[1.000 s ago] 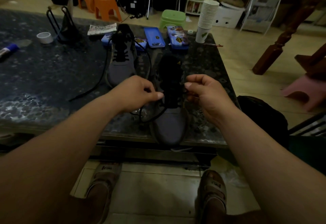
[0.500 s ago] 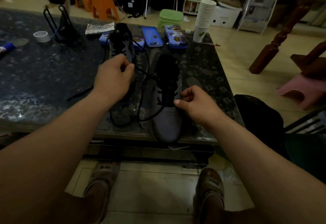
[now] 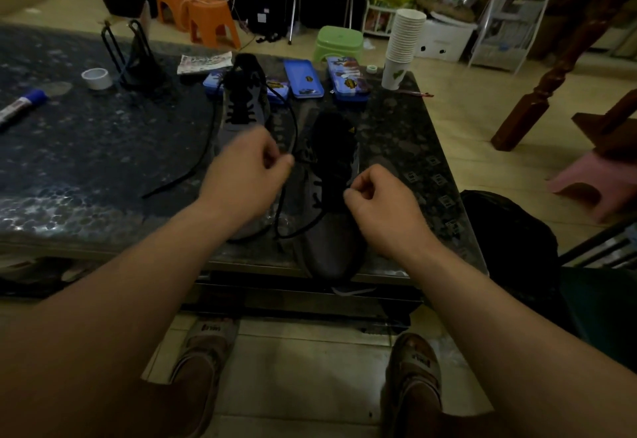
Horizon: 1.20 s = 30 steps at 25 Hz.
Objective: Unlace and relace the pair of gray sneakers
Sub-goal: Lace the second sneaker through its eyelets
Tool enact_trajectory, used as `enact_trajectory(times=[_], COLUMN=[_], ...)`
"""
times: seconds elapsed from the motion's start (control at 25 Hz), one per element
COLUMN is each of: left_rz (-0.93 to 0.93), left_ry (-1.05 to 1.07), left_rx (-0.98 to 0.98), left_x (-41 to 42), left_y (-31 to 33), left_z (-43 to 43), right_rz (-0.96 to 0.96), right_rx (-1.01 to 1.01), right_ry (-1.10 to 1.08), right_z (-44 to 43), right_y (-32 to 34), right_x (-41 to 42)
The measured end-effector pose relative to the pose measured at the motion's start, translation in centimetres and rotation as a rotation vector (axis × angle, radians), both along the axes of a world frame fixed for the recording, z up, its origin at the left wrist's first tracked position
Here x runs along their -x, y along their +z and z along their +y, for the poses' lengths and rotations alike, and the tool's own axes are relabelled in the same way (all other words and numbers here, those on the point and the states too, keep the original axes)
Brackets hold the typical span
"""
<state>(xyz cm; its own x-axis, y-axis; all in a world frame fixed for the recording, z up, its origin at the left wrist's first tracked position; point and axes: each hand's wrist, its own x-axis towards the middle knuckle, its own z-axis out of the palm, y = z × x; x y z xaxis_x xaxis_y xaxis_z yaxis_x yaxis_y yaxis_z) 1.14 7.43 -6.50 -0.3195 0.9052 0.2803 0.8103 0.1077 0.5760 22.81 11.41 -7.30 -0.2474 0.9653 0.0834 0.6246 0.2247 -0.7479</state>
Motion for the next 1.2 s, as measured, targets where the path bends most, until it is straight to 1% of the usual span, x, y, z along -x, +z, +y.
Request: enact_trajectory(times=[0.04,0.08,0.12,0.16,0.2,0.24,0.32,0.36,0.4,0.44,0.48,0.56,0.6,0.64,0.68,0.72,0.76,0.8,0.84,0.92,0.96,1.0,1.04,1.12,1.2], left_rz=[-0.011,0.020,0.093,0.153,0.150,0.070,-0.240,-0.375,-0.453,-0.473,-0.463,-0.441,-0.459,-0.504,-0.584,-0.692,-0.807,-0.924,-1.048,-1.300,-1.403,-1.483,-1.543,-1.627,-1.662], left_ry=[-0.108,-0.214,-0.284,-0.311,-0.310,-0.302,-0.291,-0.301,-0.318,-0.335,-0.344,-0.300,-0.272,-0.251,-0.236,-0.225,-0.209,-0.186,-0.161,-0.111,-0.086,-0.060,-0.041,-0.023,0.031], left_rx=[0.134,0.285,0.401,0.443,0.423,0.369,0.259,0.241,0.238,0.237,0.234,0.227,0.223,0.222,0.221,0.217,0.206,0.187,0.162,0.084,0.041,0.006,-0.023,-0.062,-0.094], left_x=[-1.3,-2.5,-3.4,-3.7,-3.7,-3.5,-3.1,-3.1,-3.0,-2.8,-2.4,-1.5,-1.1,-0.8,-0.9,-1.3,-1.9,-2.7,-3.6,-5.3,-5.8,-6.1,-6.2,-5.8,-5.0], left_y=[0.1,-0.2,-0.6,-1.0,-1.0,-0.8,0.4,1.3,2.0,2.5,2.8,3.4,3.8,4.1,4.4,4.5,4.4,4.2,3.9,3.4,3.3,3.2,3.0,2.7,2.5], left_z=[-0.9,-1.7,-2.4,-2.9,-3.1,-3.1,-2.7,-2.5,-2.4,-2.4,-2.5,-2.7,-2.8,-3.0,-3.1,-3.1,-3.1,-3.0,-2.8,-2.4,-2.2,-2.0,-1.9,-1.7,-1.7], right_rz=[-0.001,-0.016,-0.048,-0.084,-0.120,-0.162,-0.232,-0.225,-0.171,-0.080,0.021,0.238,0.338,0.395,0.379,0.292,0.196,0.174,0.230,0.455,0.582,0.669,0.683,0.599,0.500], right_rx=[-0.047,-0.102,-0.149,-0.173,-0.177,-0.174,-0.184,-0.203,-0.218,-0.206,-0.160,0.037,0.152,0.248,0.291,0.261,0.183,0.128,0.140,0.334,0.463,0.571,0.649,0.746,0.744], right_ry=[0.052,0.104,0.154,0.199,0.241,0.275,0.315,0.311,0.286,0.234,0.157,-0.026,-0.095,-0.146,-0.180,-0.197,-0.195,-0.158,-0.084,0.093,0.172,0.236,0.281,0.311,0.307], right_z=[-0.5,-0.9,-1.1,-1.2,-1.2,-1.3,-1.5,-1.5,-1.5,-1.2,-0.9,0.0,0.3,0.4,0.4,0.2,-0.2,-0.8,-1.6,-3.6,-4.4,-4.9,-5.4,-5.8,-6.0], right_y=[0.1,0.1,-0.1,-0.2,-0.2,-0.2,-0.1,0.0,0.2,0.4,0.7,1.2,1.4,1.6,1.6,1.5,1.4,1.5,1.7,1.9,1.9,1.9,1.9,1.8,1.5], right_x=[0.3,0.5,0.6,0.6,0.6,0.6,0.8,1.0,1.2,1.4,1.5,1.2,0.9,0.4,0.0,-0.3,-0.3,-0.1,0.5,2.2,2.8,3.2,3.1,2.3,1.4])
